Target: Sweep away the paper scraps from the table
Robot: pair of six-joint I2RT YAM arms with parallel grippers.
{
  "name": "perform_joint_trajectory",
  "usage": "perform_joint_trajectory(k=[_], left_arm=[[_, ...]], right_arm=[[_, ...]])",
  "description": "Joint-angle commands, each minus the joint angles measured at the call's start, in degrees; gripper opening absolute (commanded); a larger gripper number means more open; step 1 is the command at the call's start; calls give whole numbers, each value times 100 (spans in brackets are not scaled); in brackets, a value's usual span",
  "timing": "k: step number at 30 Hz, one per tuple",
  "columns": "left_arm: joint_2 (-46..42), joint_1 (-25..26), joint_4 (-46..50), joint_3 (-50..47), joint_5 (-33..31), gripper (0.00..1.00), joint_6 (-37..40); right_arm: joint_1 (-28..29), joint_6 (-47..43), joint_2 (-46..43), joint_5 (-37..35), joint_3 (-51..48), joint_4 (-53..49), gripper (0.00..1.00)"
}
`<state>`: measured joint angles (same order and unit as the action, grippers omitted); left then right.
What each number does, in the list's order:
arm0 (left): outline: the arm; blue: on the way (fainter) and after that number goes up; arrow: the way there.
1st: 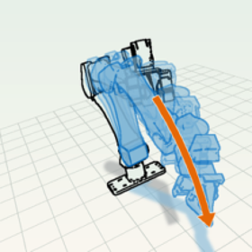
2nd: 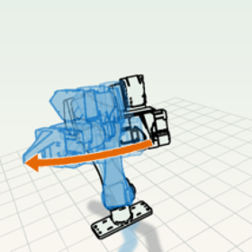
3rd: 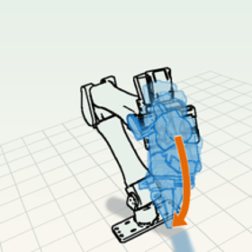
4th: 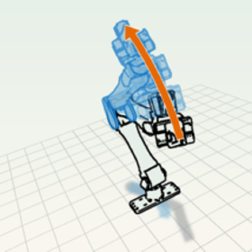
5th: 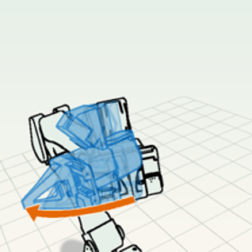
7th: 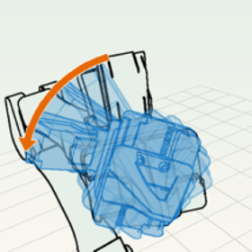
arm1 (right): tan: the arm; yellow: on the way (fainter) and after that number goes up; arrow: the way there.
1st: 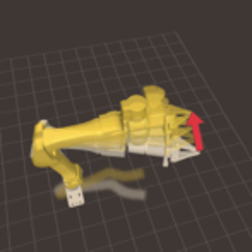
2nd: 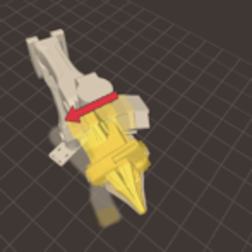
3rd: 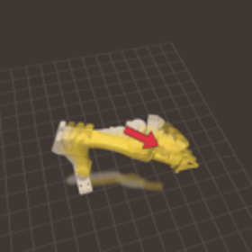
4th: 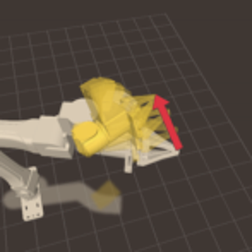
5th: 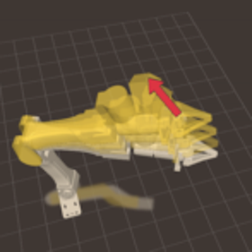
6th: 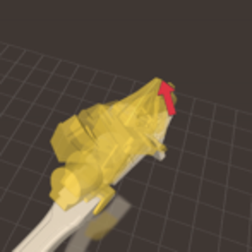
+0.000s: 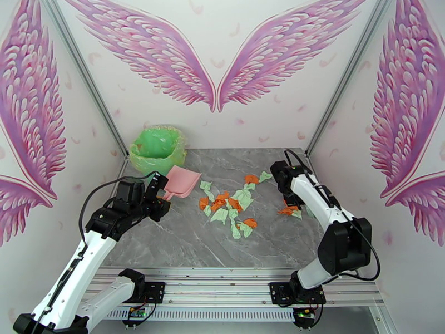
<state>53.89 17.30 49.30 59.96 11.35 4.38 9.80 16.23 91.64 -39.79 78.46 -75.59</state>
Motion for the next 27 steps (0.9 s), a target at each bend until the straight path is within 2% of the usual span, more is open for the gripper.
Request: perform_joint_trajectory(k=[1,7,13,27], left_arm=[[-89,1,-105,-56,116,0,61],[-45,1,-122,-55,138,0,62],[-36,1,-115,-56,148,0,63],[-41,1,-113,-110,135,0,62]], right_arm=[[6,-65,104,278,-31,199,0],[66,-11,148,921,-384,545,0],[198,72,41,2168,-509,1027,0],[792,387,-15,3184,-79,1220,0]])
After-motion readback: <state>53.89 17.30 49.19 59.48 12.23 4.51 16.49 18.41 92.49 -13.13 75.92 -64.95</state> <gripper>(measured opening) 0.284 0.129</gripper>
